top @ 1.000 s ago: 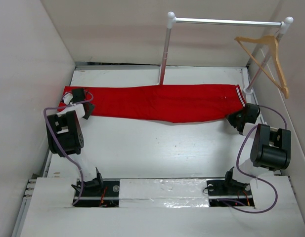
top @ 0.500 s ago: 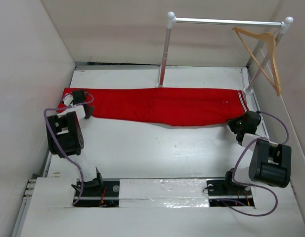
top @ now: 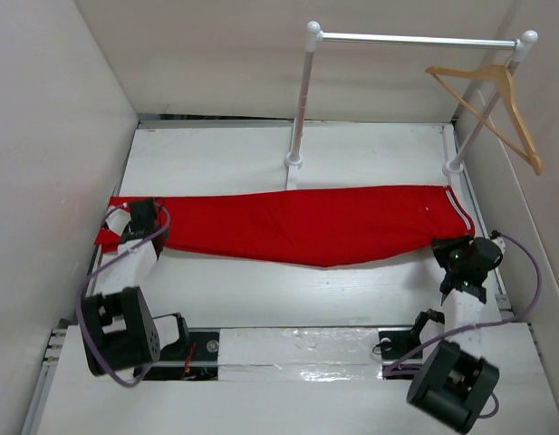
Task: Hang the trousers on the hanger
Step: Fold the trousers at the center of the board.
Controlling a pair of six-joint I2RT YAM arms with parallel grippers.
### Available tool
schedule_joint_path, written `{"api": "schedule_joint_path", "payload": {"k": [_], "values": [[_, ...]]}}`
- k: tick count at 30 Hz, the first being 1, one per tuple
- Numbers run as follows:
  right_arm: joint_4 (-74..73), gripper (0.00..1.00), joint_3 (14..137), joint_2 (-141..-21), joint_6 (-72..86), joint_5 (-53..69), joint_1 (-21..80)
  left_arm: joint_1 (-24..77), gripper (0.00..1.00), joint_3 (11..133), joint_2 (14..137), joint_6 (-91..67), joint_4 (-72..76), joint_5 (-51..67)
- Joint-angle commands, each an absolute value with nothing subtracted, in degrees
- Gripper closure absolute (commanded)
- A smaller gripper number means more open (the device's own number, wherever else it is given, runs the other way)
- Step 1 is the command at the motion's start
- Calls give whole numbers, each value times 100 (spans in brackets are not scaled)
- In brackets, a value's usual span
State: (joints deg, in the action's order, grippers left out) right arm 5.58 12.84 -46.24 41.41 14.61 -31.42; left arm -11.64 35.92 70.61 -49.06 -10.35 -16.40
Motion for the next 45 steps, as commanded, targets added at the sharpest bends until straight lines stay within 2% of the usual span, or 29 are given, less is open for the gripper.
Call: {"api": "schedule_joint_path", "payload": {"k": [1, 3, 4, 6, 7, 9, 10, 14, 16, 18, 21, 22, 24, 26, 27, 28, 29, 31, 34, 36, 40, 42, 45], "values": [[-305, 100, 1327, -3564, 3613, 1503, -3453, -1222, 100, 3296, 6216, -5142, -1186, -2092], [-974, 98, 1432, -3140, 3420, 1529, -3577, -1222, 100, 3270, 5830, -5054, -1248, -2066], [-1054, 83, 1424, -2955, 3393, 1555, -3638, -1222, 100, 3270, 5740, -4984, -1196, -1952], [-1125, 59, 1345, -2620, 3462, 1530, -3639, -1222, 81, 3383, 5643, -4870, -1222, -1802], [-1116, 37, 1319, -2602, 3498, 1512, -3639, -1222, 74, 3419, 5634, -4782, -1187, -1732], [-1002, 22, 1336, -2829, 3585, 1363, -3639, -1222, 67, 3533, 5581, -4677, -1152, -1539], [-958, 18, 1371, -2987, 3595, 1362, -3691, -1169, 67, 3568, 5538, -4641, -1108, -1495], [-415, 15, 1459, -3909, 3726, 1380, -3963, -450, 68, 3691, 5195, -4474, -599, -1389], [-212, 15, 1468, -4419, 3779, 1450, -4121, 130, 83, 3779, 5124, -4456, -458, -1371], [173, 16, 1468, -4736, 3841, 1546, -4375, 551, 100, 3928, 5202, -4465, -308, -1406], [465, 21, 1538, -5316, 3841, 1651, -4508, 1632, 100, 4130, 5422, -4491, -124, -1827], [492, 25, 1599, -5526, 3850, 1626, -4509, 2287, 100, 4157, 5484, -4491, -71, -1993], [711, 36, 1661, -5703, 3937, 1608, -4509, 2976, 100, 4219, 5720, -4500, 130, -2512], [904, 51, 1705, -5888, 3955, 1600, -4509, 3844, 100, 4193, 5888, -4500, 237, -2820], [1027, 63, 1688, -5932, 3938, 1652, -4509, 4067, 100, 4166, 6054, -4465, 350, -3056], [1098, 89, 1670, -5950, 3911, 1696, -4509, 4252, 100, 4123, 6143, -4439, 404, -3146], [1238, 97, 1670, -5854, 3885, 1757, -4509, 4506, 100, 4044, 6222, -4438, 430, -3277], [1502, 100, 1460, -5591, 3893, 2126, -4509, 4693, 100, 3894, 6398, -4474, 527, -3392], [1583, 100, 1362, -4600, 3824, 2338, -3913, 4895, 100, 3587, 6504, -4518, 711, -3463], [1110, 100, 1493, -3811, 3649, 2042, -2957, 5070, 100, 3411, 6530, -4526, 817, -3612], [370, 100, 1994, -3069, 3481, 1179, -1181, 5386, 100, 3252, 6679, -4614, 861, -3876], [211, 100, 2319, -3067, 3463, 942, -357, 5571, 100, 3208, 6837, -4737, 835, -4007], [71, 100, 2864, -3348, 3454, 635, 358, 5897, 100, 3164, 7153, -4982, 852, -4130]]}}
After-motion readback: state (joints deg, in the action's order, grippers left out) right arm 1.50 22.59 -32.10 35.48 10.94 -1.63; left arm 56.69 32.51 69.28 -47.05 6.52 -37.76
